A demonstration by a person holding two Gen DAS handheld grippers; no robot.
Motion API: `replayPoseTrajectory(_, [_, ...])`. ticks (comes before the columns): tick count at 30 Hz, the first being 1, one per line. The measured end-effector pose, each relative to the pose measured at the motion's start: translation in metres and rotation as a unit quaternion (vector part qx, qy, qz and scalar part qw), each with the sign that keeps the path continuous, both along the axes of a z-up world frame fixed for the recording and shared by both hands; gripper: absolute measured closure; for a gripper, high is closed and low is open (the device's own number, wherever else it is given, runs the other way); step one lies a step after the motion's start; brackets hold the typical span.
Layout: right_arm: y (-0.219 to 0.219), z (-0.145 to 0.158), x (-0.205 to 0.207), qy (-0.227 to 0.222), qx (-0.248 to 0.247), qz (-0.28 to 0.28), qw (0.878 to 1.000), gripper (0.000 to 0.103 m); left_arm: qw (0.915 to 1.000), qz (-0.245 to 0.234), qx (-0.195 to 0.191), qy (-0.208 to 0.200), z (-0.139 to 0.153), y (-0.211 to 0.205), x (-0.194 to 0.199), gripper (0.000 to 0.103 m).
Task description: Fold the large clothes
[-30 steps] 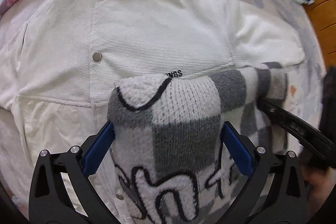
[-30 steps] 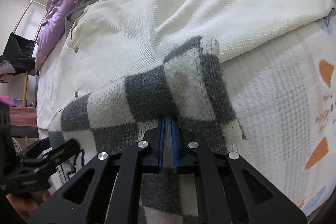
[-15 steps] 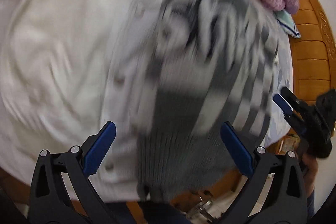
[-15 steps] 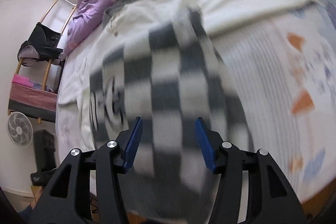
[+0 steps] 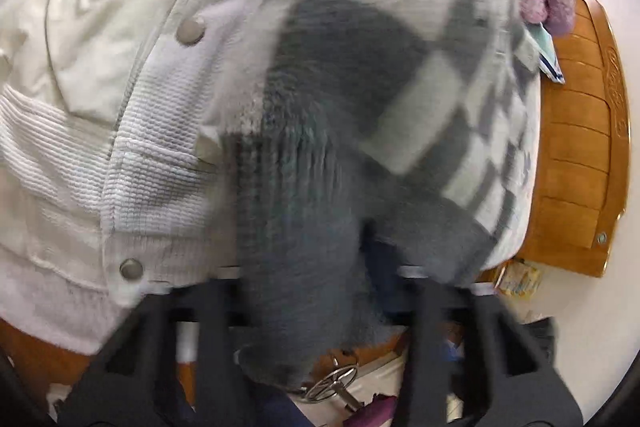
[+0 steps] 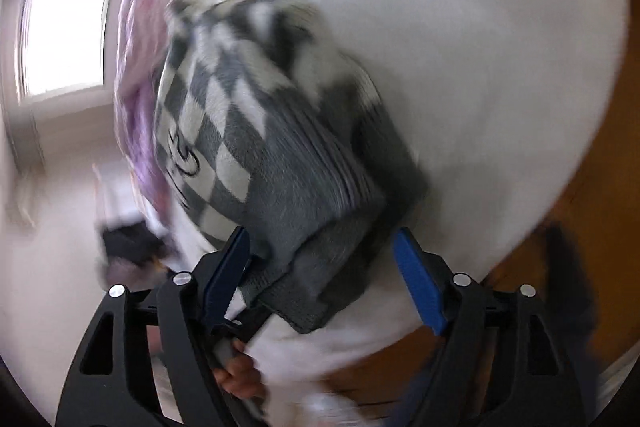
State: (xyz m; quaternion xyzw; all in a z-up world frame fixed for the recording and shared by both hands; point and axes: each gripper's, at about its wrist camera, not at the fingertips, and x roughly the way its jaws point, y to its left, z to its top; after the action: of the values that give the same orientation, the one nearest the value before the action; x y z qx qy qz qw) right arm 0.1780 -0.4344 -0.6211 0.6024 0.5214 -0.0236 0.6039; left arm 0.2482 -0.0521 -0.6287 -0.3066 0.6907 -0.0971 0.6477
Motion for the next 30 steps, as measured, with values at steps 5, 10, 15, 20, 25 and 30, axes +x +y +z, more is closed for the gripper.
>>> replayPoseTrajectory(5, [0.027, -0.009, -0.026, 0.008, 0.086, -0.113, 0.990, 0.016, 0.9993, -0.015, -0.035, -0.001, 0.040, -0.003, 0.019, 0.074])
replayPoseTrajectory(10, [0.063, -0.024, -0.040, 0.007, 0.198, -0.224, 0.954, 0.011, 0.9974, -0.029, -0.065, 0.003, 0.072, -0.006, 0.038, 0.075])
replayPoseTrajectory(15, [0.087, -0.033, -0.028, -0.032, 0.260, -0.280, 0.923, 0.010, 0.9958, -0.059, -0.069, 0.006, 0.082, -0.024, 0.052, 0.075])
replayPoseTrajectory(20, [0.094, -0.048, -0.006, -0.056, 0.287, -0.320, 0.901, 0.009, 0.9949, -0.068, -0.072, 0.018, 0.077, -0.030, 0.061, 0.075])
replayPoseTrajectory(25, [0.091, -0.054, 0.030, -0.046, 0.257, -0.299, 0.918, 0.009, 0.9929, -0.096, -0.068, 0.016, 0.072, -0.023, 0.057, 0.074])
replayPoseTrajectory(30, [0.076, -0.038, 0.039, -0.023, 0.157, -0.239, 0.958, 0.068, 0.9898, -0.129, -0.045, 0.041, 0.060, -0.026, 0.061, 0.039])
